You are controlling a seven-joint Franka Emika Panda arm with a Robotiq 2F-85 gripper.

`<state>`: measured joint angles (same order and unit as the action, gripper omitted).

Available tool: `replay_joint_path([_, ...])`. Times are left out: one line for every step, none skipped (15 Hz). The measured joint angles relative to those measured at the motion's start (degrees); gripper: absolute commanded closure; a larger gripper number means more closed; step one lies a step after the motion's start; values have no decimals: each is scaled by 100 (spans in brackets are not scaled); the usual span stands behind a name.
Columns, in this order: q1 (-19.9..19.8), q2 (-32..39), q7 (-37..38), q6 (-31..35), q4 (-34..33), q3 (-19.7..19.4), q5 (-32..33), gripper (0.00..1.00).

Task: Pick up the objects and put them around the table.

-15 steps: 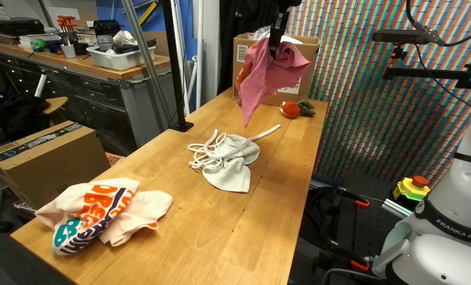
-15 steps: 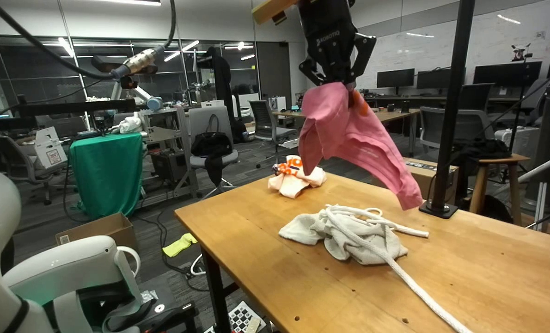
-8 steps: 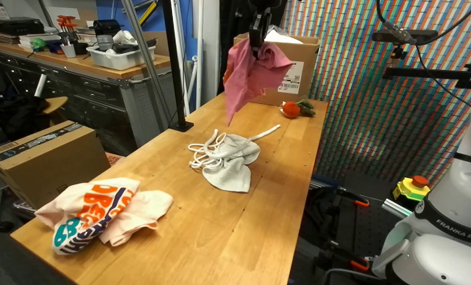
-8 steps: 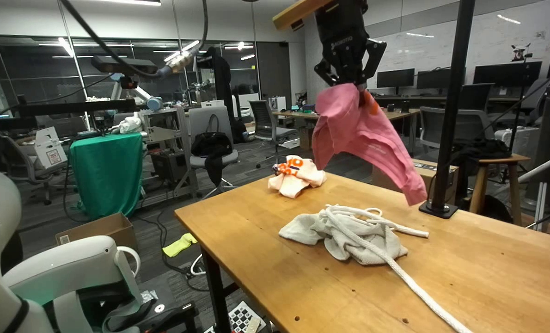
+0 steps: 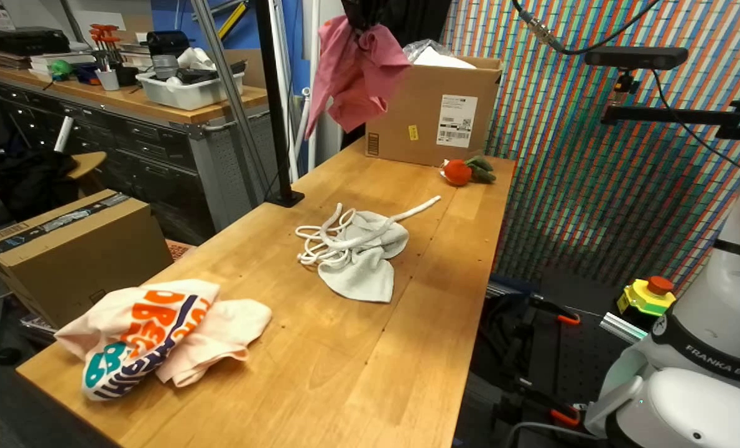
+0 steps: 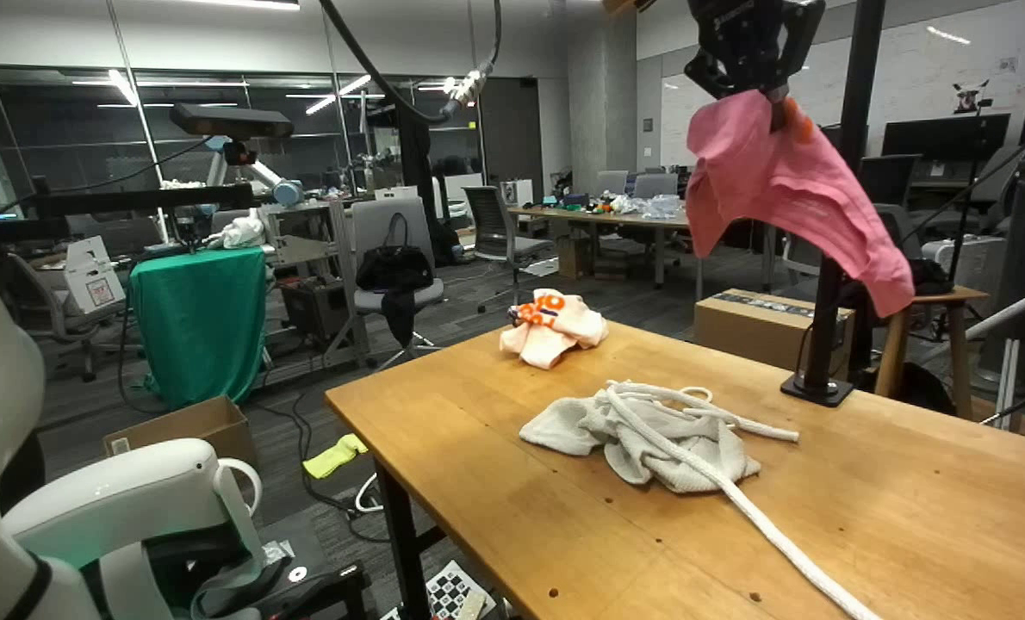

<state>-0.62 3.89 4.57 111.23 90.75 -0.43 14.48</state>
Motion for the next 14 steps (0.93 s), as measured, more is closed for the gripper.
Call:
replay_joint_path([-4, 131, 224, 62, -197, -36, 120, 92])
replay_joint_path([-4, 249, 453, 107, -370, -73, 267, 92])
replay_joint_path([-3, 359, 702, 153, -525, -110, 436, 92])
replay_joint_path([-2, 457, 954, 175, -658, -147, 590, 92])
replay_joint_path([0, 549, 1219, 179, -784, -185, 753, 92])
replay_joint_path([4, 634, 1471, 179, -900, -228, 921, 92])
replay_joint_path([10, 719, 1709, 176, -1013, -275, 1062, 92])
replay_joint_path([16, 799, 1952, 176, -1124, -323, 1223, 92])
replay_joint_path([16, 885, 2196, 178, -1240, -366, 1407, 91])
replay_joint_path([16, 974, 2434, 177, -1358, -406, 1589, 66])
replay_joint_path([14, 1077, 2670, 176, -1489, -453, 1764, 66])
replay_joint_path([14, 1188, 2905, 173, -1621, -505, 1940, 60])
replay_joint_path([13, 1302, 3132, 168, -1752, -560, 2111, 53])
replay_joint_path([13, 1413, 3353, 155, -1880, -619, 2283, 46])
